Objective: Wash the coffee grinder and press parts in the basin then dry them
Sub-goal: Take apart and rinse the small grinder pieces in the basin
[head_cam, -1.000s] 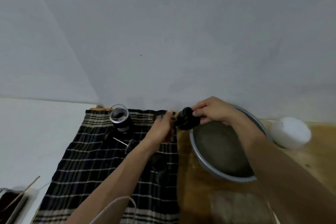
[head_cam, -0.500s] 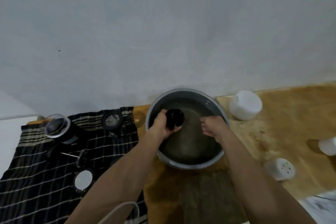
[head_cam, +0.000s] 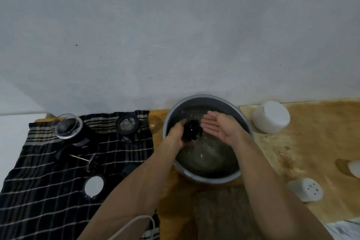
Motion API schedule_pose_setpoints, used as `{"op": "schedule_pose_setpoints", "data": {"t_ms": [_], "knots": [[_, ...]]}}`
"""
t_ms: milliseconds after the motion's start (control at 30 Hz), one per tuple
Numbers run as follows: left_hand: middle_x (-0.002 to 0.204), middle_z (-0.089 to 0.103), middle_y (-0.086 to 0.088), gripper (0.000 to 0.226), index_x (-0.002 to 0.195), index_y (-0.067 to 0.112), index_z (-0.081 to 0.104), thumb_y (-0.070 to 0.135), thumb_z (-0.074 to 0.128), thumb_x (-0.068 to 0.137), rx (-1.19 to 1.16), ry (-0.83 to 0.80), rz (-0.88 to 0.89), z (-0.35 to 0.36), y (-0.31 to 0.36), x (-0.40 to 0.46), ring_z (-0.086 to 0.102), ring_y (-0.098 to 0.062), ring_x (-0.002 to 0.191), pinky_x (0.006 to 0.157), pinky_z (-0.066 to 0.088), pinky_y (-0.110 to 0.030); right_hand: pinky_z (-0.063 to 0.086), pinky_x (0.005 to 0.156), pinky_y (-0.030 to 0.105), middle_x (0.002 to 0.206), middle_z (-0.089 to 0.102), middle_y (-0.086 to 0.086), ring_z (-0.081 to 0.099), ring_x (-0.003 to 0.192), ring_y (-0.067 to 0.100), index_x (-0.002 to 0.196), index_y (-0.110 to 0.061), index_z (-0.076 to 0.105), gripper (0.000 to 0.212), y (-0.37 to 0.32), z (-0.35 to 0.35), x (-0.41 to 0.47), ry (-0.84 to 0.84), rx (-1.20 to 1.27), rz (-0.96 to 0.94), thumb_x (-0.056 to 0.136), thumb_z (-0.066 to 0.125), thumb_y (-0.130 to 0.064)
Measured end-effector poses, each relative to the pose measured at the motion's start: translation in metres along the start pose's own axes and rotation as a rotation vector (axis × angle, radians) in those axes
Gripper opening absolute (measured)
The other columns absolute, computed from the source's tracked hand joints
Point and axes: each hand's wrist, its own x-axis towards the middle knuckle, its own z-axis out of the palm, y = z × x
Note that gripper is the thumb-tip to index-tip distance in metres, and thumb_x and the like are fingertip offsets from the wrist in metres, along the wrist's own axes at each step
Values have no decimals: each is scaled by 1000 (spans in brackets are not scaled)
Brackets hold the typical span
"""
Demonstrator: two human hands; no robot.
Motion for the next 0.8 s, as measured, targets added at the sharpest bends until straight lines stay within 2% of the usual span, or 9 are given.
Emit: {"op": "schedule_pose_setpoints", "data": {"t_ms": [100,167,267,433,500,567,600,700,800], "knots": [[120,63,-20,45,129,16,57,46,66,95,10,-37,-8,-3,-2,-4,63,-38,107,70,63,-46,56,96,39,119,70,9,68,107,24,125,-10,66,29,5,-12,-1,105,-173,0,103,56,-26],[120,64,-18,47,128,17,59,42,73,91,3,-84,33,-4,-2,-2,63,-37,110,82,63,-49,57,89,36,120,69,9,66,106,24,126,-12,65,28,14,-25,-1,196,-220,17,102,56,-24],[129,65,-15,44,127,18,64,13,78,86,13,-173,167,-3,1,-2,62,-34,116,98,56,-53,52,90,38,117,66,10,62,101,23,116,-12,62,20,29,-39,-2,304,-171,97,98,59,-20],[125,65,-9,55,125,17,67,-16,70,81,-52,-270,369,-4,1,-8,62,-29,114,92,58,-43,51,96,42,121,62,11,58,111,29,130,-8,56,36,53,-39,1,332,-66,183,97,60,-20],[128,67,-10,52,127,19,67,-9,73,83,-97,-286,388,-6,2,-7,62,-30,119,99,56,-47,55,91,42,115,63,11,60,102,27,124,-11,56,29,57,-35,2,335,-5,211,97,60,-20],[130,67,-10,43,129,21,66,7,76,89,-108,-261,359,-6,2,-5,63,-28,119,100,56,-52,56,68,35,101,67,12,63,87,24,119,-6,60,23,55,-31,1,287,152,215,100,56,-18],[131,66,-9,38,129,23,65,17,75,93,-97,-236,331,-6,3,-3,63,-27,119,96,58,-51,57,69,35,102,69,15,67,89,26,120,-1,62,27,52,-28,0,229,221,205,102,54,-19],[129,65,-12,37,129,23,61,45,64,99,4,-147,206,-4,3,-1,65,-30,114,75,63,-42,57,95,41,113,73,24,70,110,33,120,5,65,35,33,-15,-12,2,270,116,104,54,-24],[121,71,-13,49,129,17,62,54,61,97,28,-131,99,-3,3,1,69,-29,109,70,62,-38,56,100,39,117,73,21,70,113,30,120,4,66,39,8,3,-23,-124,193,7,102,58,-30]]}}
